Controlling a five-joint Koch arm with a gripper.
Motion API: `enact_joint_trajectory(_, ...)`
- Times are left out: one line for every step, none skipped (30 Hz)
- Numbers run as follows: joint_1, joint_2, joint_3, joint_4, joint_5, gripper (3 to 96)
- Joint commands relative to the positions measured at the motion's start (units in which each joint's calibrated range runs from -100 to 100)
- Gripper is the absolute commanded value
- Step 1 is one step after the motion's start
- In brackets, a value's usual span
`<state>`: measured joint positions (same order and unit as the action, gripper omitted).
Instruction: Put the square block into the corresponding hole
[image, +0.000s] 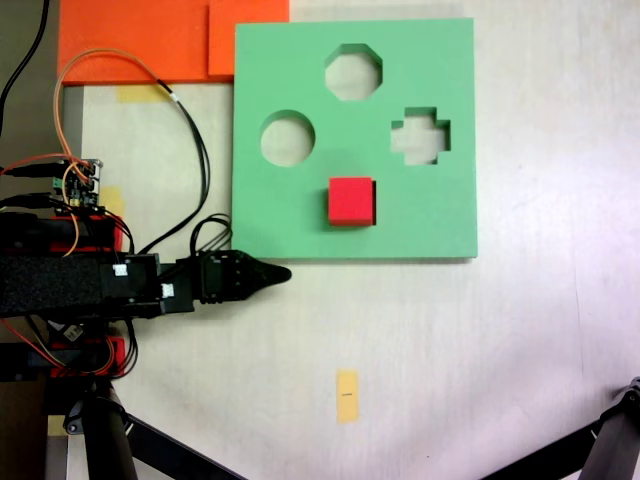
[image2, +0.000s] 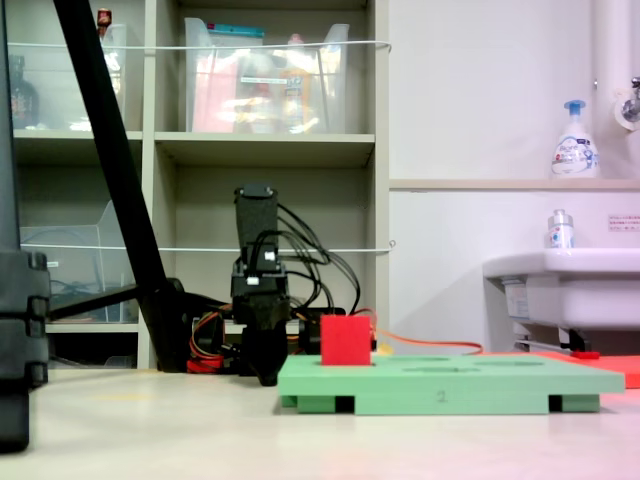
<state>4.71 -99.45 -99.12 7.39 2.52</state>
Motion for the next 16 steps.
enact_joint_trajectory(0.00,-0.55,-0.88,-6.86,-0.20,49.1)
enact_joint_trajectory(-0.05,-0.55,-0.88,-6.67,-0.20,49.1)
enact_joint_trajectory(-0.10,-0.55,-0.88,-6.48,-0.20,49.1)
enact_joint_trajectory(-0.10,-0.55,-0.88,-6.38,-0.20,49.1)
enact_joint_trajectory(-0.10,-0.55,-0.88,-6.38,-0.20,49.1)
enact_joint_trajectory(-0.10,-0.55,-0.88,-6.38,-0.15,49.1)
enact_joint_trajectory(-0.10,-0.55,-0.88,-6.38,-0.20,49.1)
enact_joint_trajectory(-0.10,-0.55,-0.88,-6.38,-0.20,49.1)
enact_joint_trajectory(-0.10,-0.55,-0.88,-6.38,-0.20,49.1)
enact_joint_trajectory(-0.10,-0.55,-0.88,-6.38,-0.20,49.1)
enact_joint_trajectory(-0.10,-0.55,-0.88,-6.38,-0.20,49.1)
enact_joint_trajectory(-0.10,-0.55,-0.88,-6.38,-0.20,49.1)
enact_joint_trajectory(-0.10,-0.55,-0.88,-6.38,-0.15,49.1)
enact_joint_trajectory(-0.10,-0.55,-0.88,-6.38,-0.15,49.1)
enact_joint_trajectory(-0.10,-0.55,-0.88,-6.38,-0.15,49.1)
enact_joint_trajectory(-0.10,-0.55,-0.88,-6.38,-0.15,49.1)
